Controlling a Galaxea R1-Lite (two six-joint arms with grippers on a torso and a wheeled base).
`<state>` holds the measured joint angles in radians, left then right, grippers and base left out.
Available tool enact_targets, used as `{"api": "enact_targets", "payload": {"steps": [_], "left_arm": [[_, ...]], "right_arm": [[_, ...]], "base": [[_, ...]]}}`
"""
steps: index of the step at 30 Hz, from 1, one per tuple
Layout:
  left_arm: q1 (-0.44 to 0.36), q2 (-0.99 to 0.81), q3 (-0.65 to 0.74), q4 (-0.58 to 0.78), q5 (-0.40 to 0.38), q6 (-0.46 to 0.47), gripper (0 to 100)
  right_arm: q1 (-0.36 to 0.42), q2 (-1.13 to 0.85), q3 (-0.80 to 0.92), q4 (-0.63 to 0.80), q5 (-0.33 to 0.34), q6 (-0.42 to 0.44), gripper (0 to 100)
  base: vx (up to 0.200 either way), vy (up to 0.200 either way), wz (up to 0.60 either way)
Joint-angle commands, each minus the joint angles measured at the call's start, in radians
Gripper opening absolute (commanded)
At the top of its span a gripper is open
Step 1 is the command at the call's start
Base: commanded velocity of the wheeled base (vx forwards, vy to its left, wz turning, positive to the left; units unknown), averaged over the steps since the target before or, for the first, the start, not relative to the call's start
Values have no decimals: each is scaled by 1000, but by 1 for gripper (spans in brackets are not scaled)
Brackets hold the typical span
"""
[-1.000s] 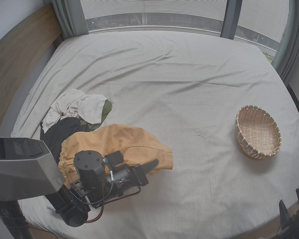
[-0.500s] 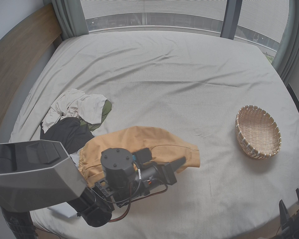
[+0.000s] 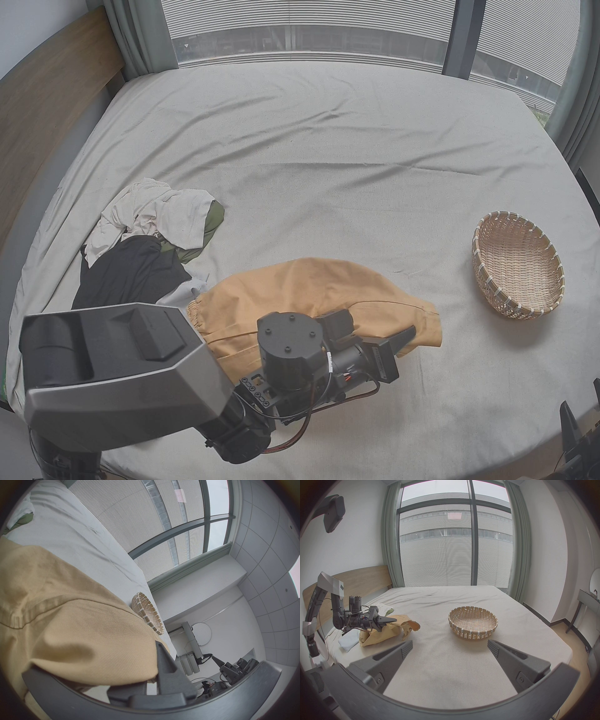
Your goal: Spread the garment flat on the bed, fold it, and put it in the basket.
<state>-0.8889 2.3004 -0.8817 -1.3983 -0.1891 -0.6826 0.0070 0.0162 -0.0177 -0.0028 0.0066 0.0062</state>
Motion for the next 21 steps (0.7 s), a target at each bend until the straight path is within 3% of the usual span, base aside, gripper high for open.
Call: {"api": "enact_targets", "payload": {"steps": [1, 2, 3, 9, 21], "left_arm": [[-4, 40, -19, -2, 0, 0, 0], [-4, 42, -19, -4, -1, 0, 0], [-4, 42, -17, -4, -1, 0, 100], [-15, 30, 9, -2, 11, -2, 100], [-33, -104, 431, -122, 34, 1, 100]], "right_arm": [[1, -13, 16, 0, 1, 0, 100], [1, -13, 18, 0, 1, 0, 100], [1, -13, 18, 0, 0, 0, 100], [1, -13, 18, 0, 1, 1, 100], [1, -13, 16, 0, 0, 1, 100]], "base": [[0, 0, 0], [0, 0, 0], [0, 0, 0], [0, 0, 0], [0, 0, 0]]}}
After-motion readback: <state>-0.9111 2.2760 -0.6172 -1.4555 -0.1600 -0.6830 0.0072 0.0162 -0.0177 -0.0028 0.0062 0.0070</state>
